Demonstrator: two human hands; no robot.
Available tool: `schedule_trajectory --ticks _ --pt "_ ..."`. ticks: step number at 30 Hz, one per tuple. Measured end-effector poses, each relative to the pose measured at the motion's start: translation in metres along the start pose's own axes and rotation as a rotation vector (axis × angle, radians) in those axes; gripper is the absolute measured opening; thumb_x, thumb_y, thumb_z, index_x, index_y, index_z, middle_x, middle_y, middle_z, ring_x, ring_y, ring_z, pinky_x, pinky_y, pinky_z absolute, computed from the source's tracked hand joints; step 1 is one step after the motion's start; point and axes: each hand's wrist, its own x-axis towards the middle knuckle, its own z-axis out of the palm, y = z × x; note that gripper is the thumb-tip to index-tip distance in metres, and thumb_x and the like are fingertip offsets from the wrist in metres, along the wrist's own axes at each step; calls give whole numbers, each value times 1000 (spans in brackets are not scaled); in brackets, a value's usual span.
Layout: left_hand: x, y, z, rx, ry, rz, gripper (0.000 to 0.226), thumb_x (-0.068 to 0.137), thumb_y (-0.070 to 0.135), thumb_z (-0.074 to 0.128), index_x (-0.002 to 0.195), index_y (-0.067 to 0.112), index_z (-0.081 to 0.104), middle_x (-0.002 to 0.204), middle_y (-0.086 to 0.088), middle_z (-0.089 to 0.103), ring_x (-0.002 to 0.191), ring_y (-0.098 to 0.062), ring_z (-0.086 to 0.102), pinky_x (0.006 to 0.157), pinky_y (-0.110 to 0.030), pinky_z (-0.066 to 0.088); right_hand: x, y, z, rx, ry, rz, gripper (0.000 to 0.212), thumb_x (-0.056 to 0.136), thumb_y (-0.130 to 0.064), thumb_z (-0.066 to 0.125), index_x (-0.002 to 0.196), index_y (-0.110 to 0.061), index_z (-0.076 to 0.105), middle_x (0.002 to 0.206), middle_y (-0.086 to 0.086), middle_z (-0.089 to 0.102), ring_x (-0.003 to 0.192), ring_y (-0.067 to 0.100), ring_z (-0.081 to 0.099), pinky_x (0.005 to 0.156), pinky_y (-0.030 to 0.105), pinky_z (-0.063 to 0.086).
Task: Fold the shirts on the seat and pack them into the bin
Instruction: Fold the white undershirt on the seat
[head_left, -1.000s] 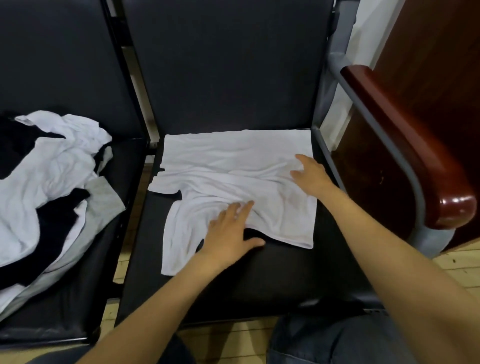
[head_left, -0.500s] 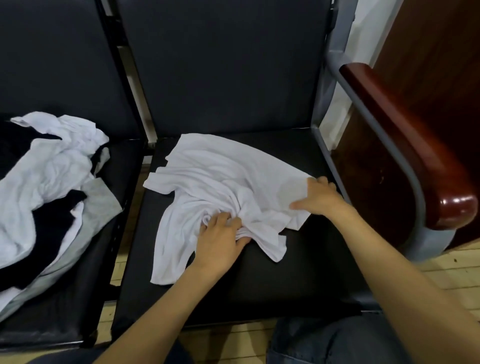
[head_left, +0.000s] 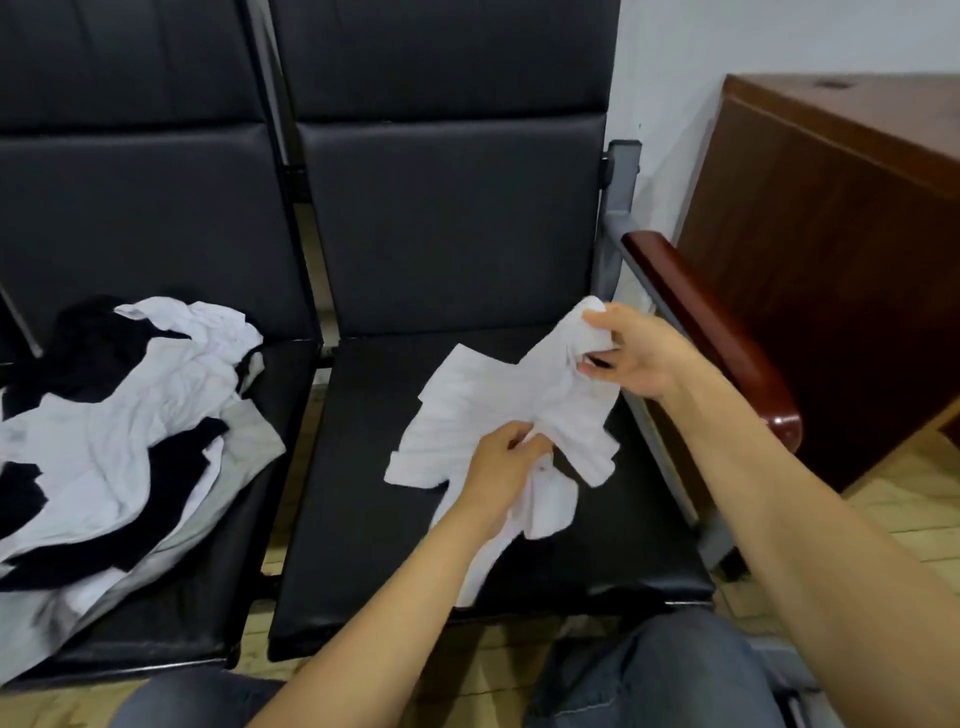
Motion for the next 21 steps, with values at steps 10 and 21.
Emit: schedule_trajectory --ticks 10,21 --pt "-6 -19 -112 -736 189 -195 32 94 23 56 117 2 61 114 -17 66 107 -30 62 88 -38 51 67 -57 148 -324 -98 -159 19 95 -17 53 114 -20 57 111 7 58 103 25 57 83 36 49" --pt "27 -93 -131 961 238 140 44 97 25 45 141 19 39 153 -6 21 143 -23 11 117 -32 9 112 96 143 -1149 -192 -183 29 98 -18 46 122 -9 59 130 10 55 116 26 53 94 31 44"
